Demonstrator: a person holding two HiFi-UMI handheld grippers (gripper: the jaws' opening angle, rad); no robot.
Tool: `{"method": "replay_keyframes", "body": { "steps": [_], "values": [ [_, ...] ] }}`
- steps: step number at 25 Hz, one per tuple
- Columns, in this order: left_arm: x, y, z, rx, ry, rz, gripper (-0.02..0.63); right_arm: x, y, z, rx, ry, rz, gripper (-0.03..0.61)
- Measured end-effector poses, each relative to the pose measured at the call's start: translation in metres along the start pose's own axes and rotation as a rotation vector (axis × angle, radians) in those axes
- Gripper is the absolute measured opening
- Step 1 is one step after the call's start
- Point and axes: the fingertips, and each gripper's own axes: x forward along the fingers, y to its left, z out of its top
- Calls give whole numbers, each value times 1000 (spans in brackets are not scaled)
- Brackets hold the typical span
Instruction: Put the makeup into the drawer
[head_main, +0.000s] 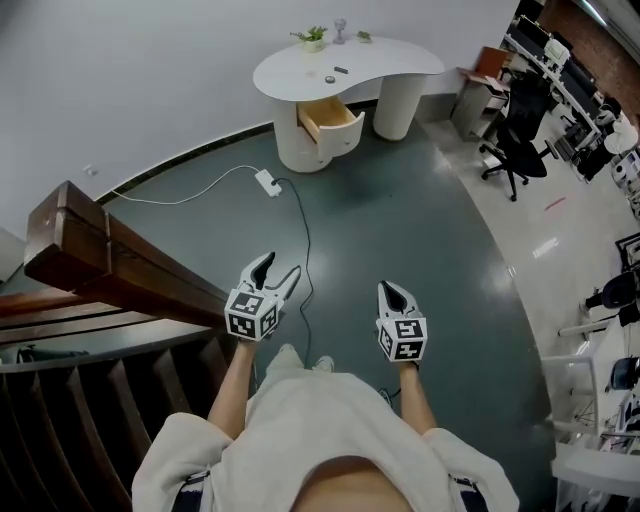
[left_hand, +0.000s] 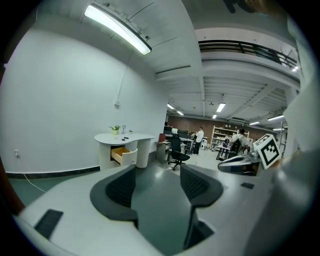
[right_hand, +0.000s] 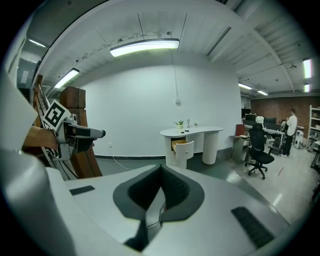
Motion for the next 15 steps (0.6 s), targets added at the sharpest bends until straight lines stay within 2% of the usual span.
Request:
{"method": "replay_keyframes", "body": {
  "steps": [7, 15],
  "values": [
    [28, 6, -3, -10, 7, 10, 256, 24, -16, 2, -6, 5, 18, -2],
    [95, 52, 12, -19, 12, -17, 256, 93, -42, 24, -9, 15, -2, -3]
  ]
}}
